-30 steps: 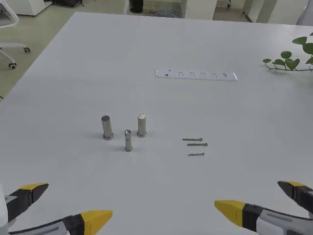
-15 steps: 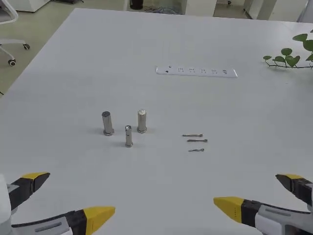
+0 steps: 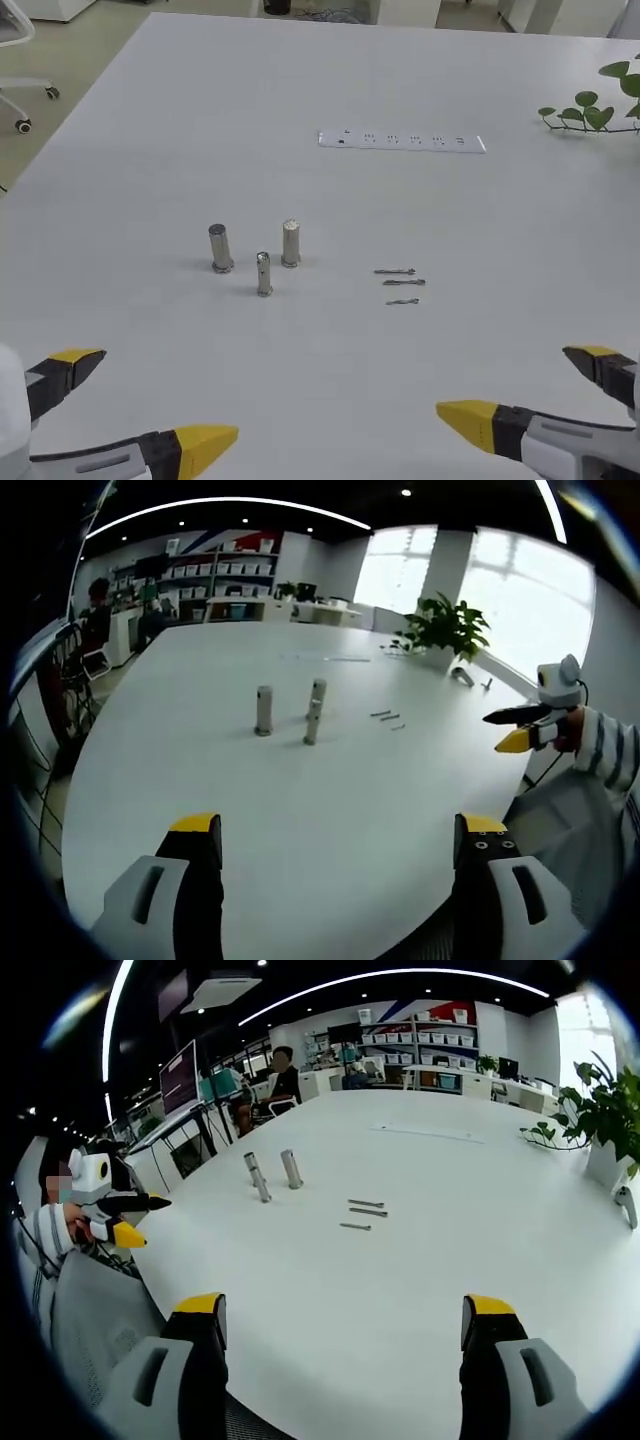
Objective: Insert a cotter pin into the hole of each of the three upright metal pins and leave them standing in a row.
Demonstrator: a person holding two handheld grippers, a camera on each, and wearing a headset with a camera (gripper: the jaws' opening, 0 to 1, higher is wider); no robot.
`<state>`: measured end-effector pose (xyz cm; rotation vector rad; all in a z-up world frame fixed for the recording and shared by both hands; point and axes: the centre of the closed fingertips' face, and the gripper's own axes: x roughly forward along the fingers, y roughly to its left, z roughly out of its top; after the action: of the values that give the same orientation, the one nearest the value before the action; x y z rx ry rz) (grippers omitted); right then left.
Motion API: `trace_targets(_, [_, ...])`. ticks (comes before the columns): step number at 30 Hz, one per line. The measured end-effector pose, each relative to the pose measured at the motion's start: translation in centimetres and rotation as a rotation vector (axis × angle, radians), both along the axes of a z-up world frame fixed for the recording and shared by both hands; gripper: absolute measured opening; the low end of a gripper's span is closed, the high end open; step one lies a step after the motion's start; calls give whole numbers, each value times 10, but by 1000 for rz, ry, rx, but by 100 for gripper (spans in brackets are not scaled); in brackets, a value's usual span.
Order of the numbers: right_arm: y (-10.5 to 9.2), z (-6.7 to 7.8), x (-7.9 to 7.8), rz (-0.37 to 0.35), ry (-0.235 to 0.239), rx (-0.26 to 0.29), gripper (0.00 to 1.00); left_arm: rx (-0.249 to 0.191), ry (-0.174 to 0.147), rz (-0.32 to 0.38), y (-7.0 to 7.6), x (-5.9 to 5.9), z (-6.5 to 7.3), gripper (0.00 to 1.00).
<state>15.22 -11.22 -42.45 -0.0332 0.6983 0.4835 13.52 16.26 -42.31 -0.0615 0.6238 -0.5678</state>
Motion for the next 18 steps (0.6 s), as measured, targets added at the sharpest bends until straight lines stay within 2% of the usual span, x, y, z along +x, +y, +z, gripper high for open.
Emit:
trace_targets(3, [0,-1,0,-6,5,-1,96,-28,-13,11,1,2,4,94])
trace_targets(7, [2,-1,-1,-6,22,5,96,-38,-15,20,3,5,5,90])
trace_targets(18, [4,-1,1,-18,35,15,96,-27,5,21,8,7,1,91])
